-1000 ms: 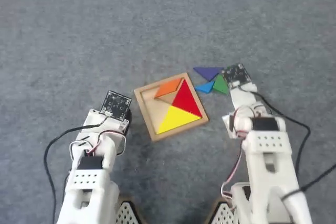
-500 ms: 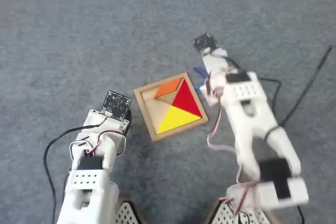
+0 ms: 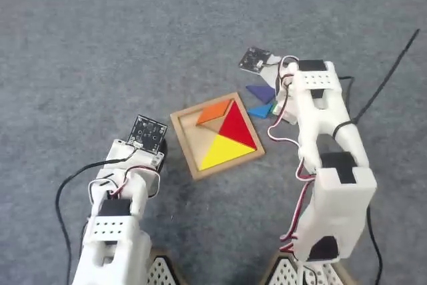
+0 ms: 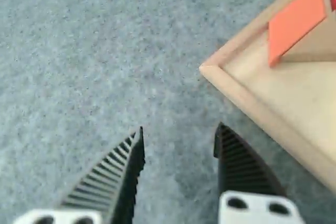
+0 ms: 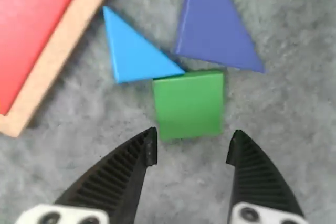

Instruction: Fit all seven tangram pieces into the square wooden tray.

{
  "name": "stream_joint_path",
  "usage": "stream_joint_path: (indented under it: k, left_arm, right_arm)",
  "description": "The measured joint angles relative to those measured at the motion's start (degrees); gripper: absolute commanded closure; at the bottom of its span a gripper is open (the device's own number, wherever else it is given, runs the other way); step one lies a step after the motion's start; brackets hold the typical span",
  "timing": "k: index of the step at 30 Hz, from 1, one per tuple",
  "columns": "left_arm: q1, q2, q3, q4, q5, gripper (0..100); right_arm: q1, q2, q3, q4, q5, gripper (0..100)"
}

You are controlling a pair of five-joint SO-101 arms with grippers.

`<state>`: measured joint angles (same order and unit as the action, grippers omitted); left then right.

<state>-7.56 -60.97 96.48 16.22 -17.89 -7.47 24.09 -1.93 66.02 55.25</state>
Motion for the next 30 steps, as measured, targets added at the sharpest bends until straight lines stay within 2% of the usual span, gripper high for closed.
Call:
stream_joint_path:
  k: [13,20,30]
  left_arm:
    - [0.0,0.0,0.0,0.0,0.0,80]
    - [0.0,0.0,0.0,0.0,0.0,80]
    - [0.0,0.0,0.0,0.0,0.0,80]
  right_arm:
    - [-0.09,6.68,-0.53,-4.4,0.88,76.8]
    - [0.09,6.77,-1.14,-4.48,0.97,90.5]
    - [-0.18,3.08,-1.41,-2.02,-2.73,91.2]
